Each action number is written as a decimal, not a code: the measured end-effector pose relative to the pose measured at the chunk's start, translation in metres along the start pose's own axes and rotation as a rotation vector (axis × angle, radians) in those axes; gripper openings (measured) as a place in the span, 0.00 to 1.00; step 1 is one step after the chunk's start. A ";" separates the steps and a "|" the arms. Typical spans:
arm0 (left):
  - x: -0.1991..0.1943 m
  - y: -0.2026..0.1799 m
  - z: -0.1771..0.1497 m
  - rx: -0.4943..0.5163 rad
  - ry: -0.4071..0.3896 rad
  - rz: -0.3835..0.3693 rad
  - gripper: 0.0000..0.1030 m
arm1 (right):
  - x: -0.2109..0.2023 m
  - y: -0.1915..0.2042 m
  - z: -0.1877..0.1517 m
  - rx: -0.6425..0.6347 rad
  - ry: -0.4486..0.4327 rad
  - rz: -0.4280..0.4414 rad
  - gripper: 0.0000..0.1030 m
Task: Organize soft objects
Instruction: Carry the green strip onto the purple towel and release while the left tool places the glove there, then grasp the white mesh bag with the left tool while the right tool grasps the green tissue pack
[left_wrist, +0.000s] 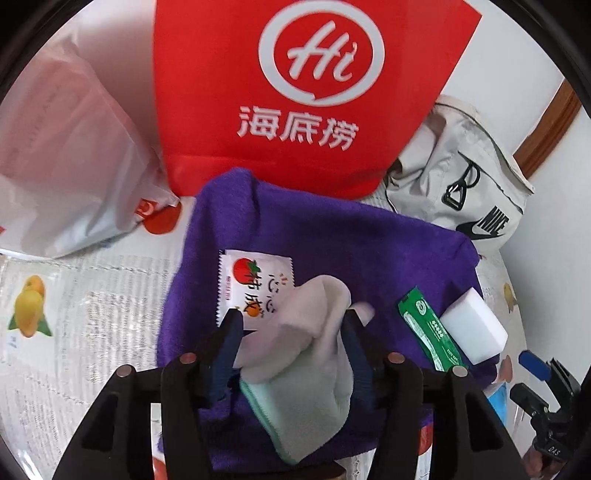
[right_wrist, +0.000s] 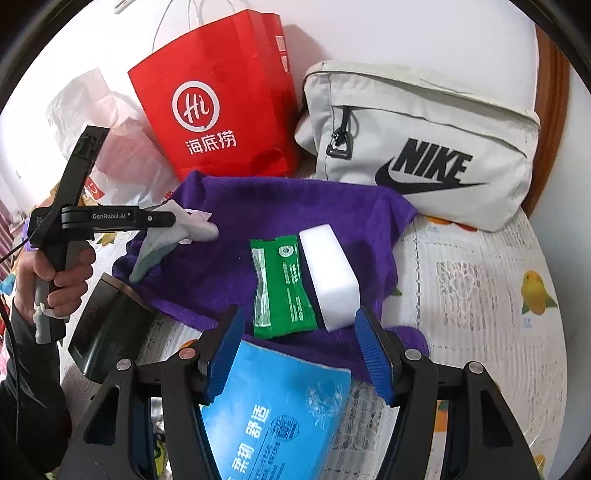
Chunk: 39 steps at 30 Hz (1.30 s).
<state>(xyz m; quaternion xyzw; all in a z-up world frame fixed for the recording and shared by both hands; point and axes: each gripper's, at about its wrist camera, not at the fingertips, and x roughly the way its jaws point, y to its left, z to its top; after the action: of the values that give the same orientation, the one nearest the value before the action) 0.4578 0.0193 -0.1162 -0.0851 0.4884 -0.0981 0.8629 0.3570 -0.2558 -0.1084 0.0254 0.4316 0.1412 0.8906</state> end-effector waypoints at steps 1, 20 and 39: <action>-0.004 0.000 -0.001 -0.001 -0.007 0.002 0.53 | -0.001 0.000 -0.001 0.002 0.000 0.001 0.60; -0.129 -0.011 -0.104 0.066 -0.102 0.026 0.54 | -0.073 0.038 -0.070 0.053 -0.044 0.108 0.60; -0.136 0.013 -0.244 0.006 -0.019 -0.014 0.66 | -0.099 0.117 -0.170 -0.065 0.020 0.181 0.62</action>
<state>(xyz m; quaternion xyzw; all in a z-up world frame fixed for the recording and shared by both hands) 0.1801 0.0540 -0.1311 -0.0869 0.4793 -0.1050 0.8670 0.1398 -0.1833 -0.1199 0.0342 0.4317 0.2354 0.8701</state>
